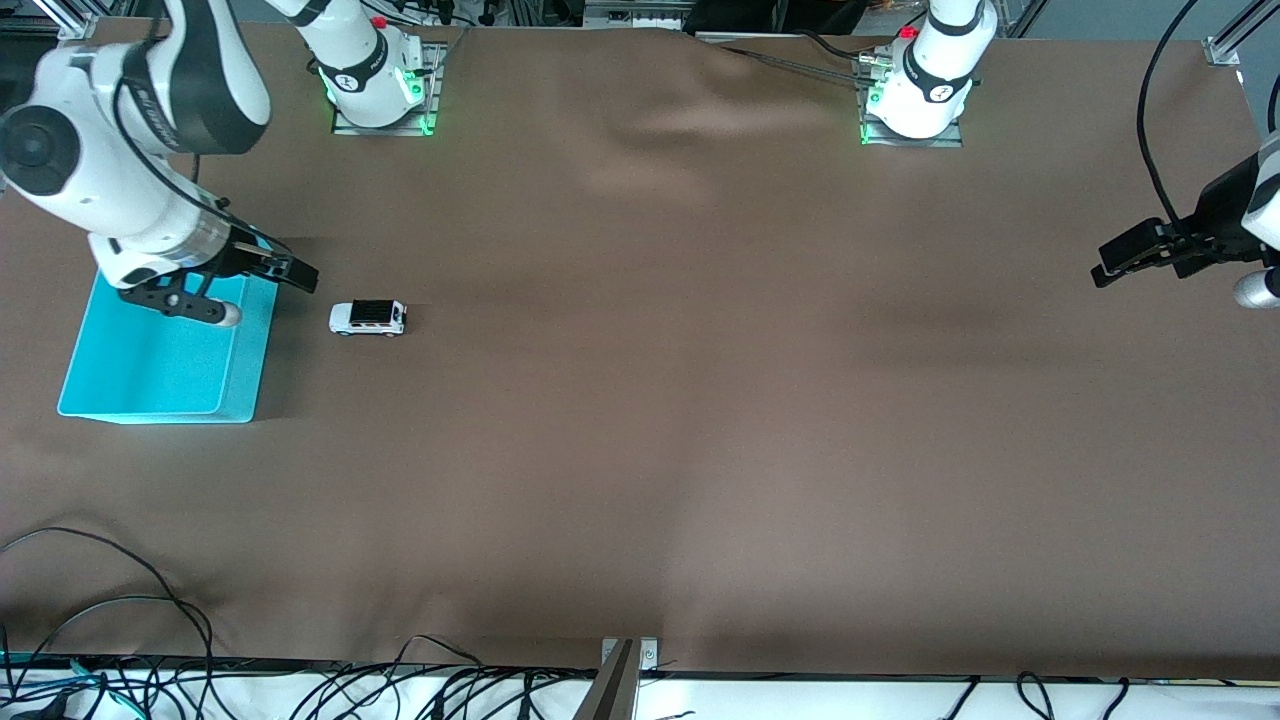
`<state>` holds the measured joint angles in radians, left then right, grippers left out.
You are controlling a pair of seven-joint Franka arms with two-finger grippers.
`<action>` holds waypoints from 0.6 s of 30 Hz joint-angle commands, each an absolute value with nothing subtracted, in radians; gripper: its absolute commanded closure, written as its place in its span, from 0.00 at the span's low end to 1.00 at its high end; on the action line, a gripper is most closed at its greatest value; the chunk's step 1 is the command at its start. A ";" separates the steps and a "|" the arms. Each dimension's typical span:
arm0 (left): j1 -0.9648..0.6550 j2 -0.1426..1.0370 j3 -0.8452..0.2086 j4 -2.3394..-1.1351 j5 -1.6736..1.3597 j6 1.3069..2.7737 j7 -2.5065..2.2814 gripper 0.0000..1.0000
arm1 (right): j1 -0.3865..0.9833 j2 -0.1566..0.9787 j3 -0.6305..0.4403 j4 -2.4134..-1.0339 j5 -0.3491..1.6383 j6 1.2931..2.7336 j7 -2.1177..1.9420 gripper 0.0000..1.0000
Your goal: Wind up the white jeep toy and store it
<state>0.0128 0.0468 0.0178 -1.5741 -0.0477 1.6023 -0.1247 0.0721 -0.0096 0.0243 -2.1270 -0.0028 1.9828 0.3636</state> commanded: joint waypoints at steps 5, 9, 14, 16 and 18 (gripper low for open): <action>0.008 0.048 0.026 -1.583 -0.063 1.606 -0.103 0.00 | 0.071 -0.049 0.038 -2.331 0.012 2.184 0.463 0.00; 0.008 0.052 0.026 -1.582 -0.063 1.606 -0.103 0.00 | 0.071 -0.035 0.038 -2.397 0.017 2.276 0.524 0.00; 0.008 0.054 0.026 -1.583 -0.063 1.606 -0.103 0.00 | 0.071 -0.012 0.038 -2.477 0.017 2.394 0.633 0.00; 0.008 0.055 0.026 -1.582 -0.063 1.606 -0.103 0.00 | 0.071 0.000 0.038 -2.496 0.017 2.424 0.672 0.00; 0.008 0.055 0.026 -1.582 -0.063 1.606 -0.103 0.00 | 0.071 0.020 0.037 -2.505 0.017 2.454 0.710 0.00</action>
